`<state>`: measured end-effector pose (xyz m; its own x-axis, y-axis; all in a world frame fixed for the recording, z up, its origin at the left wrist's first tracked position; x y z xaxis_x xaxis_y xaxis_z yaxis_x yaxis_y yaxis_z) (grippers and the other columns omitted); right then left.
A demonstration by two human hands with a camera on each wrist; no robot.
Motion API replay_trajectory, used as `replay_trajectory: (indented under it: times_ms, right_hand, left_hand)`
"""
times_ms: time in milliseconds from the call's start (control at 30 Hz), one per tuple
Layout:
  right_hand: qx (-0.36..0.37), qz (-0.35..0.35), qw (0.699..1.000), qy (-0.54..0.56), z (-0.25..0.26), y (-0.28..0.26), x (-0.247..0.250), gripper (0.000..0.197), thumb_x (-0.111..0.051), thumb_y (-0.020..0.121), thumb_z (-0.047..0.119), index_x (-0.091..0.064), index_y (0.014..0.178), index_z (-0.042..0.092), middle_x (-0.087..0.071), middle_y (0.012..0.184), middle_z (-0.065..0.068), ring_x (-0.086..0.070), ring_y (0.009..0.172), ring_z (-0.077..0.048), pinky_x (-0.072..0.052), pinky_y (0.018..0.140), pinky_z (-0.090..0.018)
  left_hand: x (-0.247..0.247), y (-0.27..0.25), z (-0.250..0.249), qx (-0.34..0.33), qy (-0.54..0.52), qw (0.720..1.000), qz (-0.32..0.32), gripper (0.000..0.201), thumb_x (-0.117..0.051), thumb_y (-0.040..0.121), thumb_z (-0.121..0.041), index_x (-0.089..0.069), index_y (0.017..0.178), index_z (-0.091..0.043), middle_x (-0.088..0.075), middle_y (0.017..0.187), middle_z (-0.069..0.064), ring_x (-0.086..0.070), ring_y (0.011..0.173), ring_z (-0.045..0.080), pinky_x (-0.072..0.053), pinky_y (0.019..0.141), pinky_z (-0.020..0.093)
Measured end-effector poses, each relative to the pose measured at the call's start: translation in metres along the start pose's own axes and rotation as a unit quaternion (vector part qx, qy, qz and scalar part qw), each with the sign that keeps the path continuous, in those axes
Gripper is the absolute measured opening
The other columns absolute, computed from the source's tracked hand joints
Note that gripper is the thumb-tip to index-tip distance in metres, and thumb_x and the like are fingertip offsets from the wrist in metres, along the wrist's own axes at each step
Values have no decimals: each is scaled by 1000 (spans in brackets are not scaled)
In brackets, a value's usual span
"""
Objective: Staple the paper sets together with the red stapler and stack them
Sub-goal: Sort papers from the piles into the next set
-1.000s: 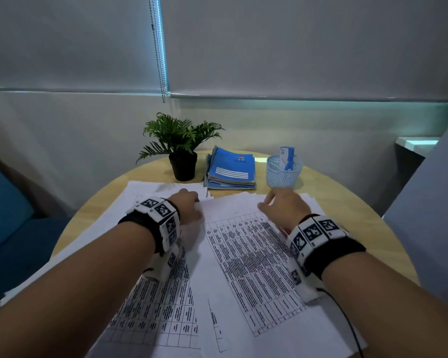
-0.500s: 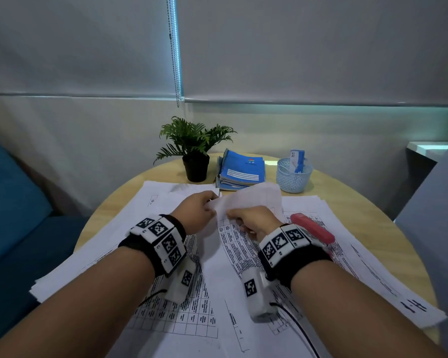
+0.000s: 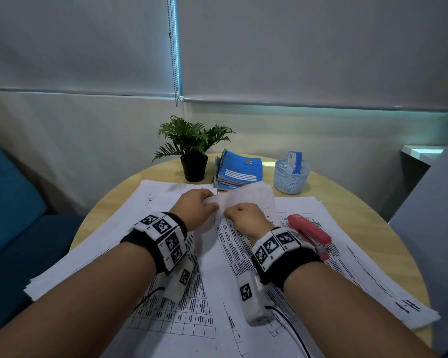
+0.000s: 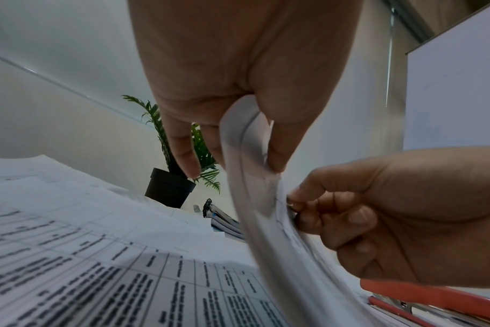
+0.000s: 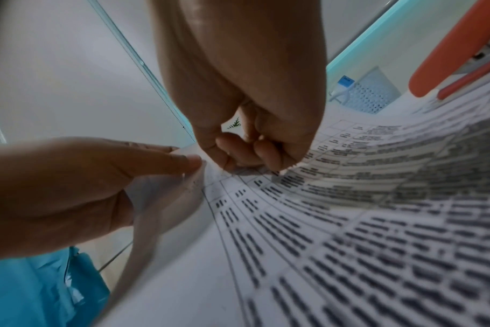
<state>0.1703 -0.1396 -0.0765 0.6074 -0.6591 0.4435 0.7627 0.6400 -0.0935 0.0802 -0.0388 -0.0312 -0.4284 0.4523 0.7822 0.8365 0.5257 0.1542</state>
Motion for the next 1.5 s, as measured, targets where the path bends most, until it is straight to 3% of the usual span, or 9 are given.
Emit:
replay_trajectory:
  times_ms: [100,300,567,733,967,1067,1233,1333,1500]
  right_hand:
    - [34,-17,999,-2,3,1,0,19,-56,88,17,-66,84,2,-58,72,-5,-53,72,-20,-44,69,-32]
    - [86,-34,994,-66,13,-3,1,7,-51,93,16,-57,90,14,-53,77,3,-50,75,-15,-35,54,-19]
    - [93,-54,989,-104,26,-1,13,14,-59,82,9,-70,74,4,-66,67,-11,-57,47,-15,-52,60,-25]
    - [106,-62,986,-114,29,1,8,8,-66,79,12,-65,71,11,-62,69,-3,-59,67,-18,-48,62,-25]
    - [124,-86,985,-86,35,3,11,6,-65,77,10,-60,73,9,-54,63,1,-58,67,-21,-51,65,-27]
    - [119,-104,987,-42,37,4,18,5,-61,77,7,-61,77,2,-56,65,-5,-64,62,-28,-58,61,-37]
    - [101,-75,991,-49,32,-3,37,12,-62,80,6,-56,85,-3,-58,74,-11,-61,54,-18,-38,36,-11]
    - [97,-57,991,-73,29,-8,51,9,-63,80,5,-53,79,6,-56,70,-5,-62,53,-15,-39,39,-12]
    - [93,-69,989,-95,16,-20,95,16,-61,78,1,-51,78,13,-58,72,-5,-66,55,-12,-44,49,-17]
  left_hand:
    - [0,4,2,6,4,1000,-10,14,-54,92,-23,-63,96,-14,-57,86,0,-50,83,16,-32,69,22]
    - [4,7,5,13,-5,1000,-13,17,-54,91,-20,-65,99,-10,-58,85,2,-51,81,17,-34,69,22]
    - [3,5,0,-26,0,1000,-7,6,-55,91,-19,-59,85,-18,-59,82,1,-52,80,17,-31,66,23]
    - [1,6,1,-24,-16,1000,-1,13,-57,90,-20,-66,95,-12,-64,89,4,-56,84,18,-37,70,24]
    - [0,10,5,9,-6,1000,9,17,-56,89,-19,-66,96,-8,-60,84,4,-53,79,18,-36,67,23]
    - [-4,13,10,28,28,999,23,18,-54,89,-20,-64,101,-12,-65,95,7,-55,83,18,-38,69,23]
    - [-16,15,27,60,138,984,92,51,-51,90,-19,-34,138,-27,-51,132,5,-55,112,22,-47,91,33]
    - [-27,13,19,27,227,965,125,50,-51,90,-36,-36,138,-35,-36,142,3,-48,122,24,-43,99,42]
    - [-54,5,23,15,334,914,230,44,-48,92,-45,-47,134,-34,-44,142,4,-42,129,26,-33,107,35]
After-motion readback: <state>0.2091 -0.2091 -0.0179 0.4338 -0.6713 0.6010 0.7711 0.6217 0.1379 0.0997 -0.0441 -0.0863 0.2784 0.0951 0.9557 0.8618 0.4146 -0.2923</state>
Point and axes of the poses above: each hand's wrist, its own y-axis towards the middle knuckle, its own x-axis out of the back of the hand, z = x × y, the point moved 7 cm from there along y, towards the middle knuckle
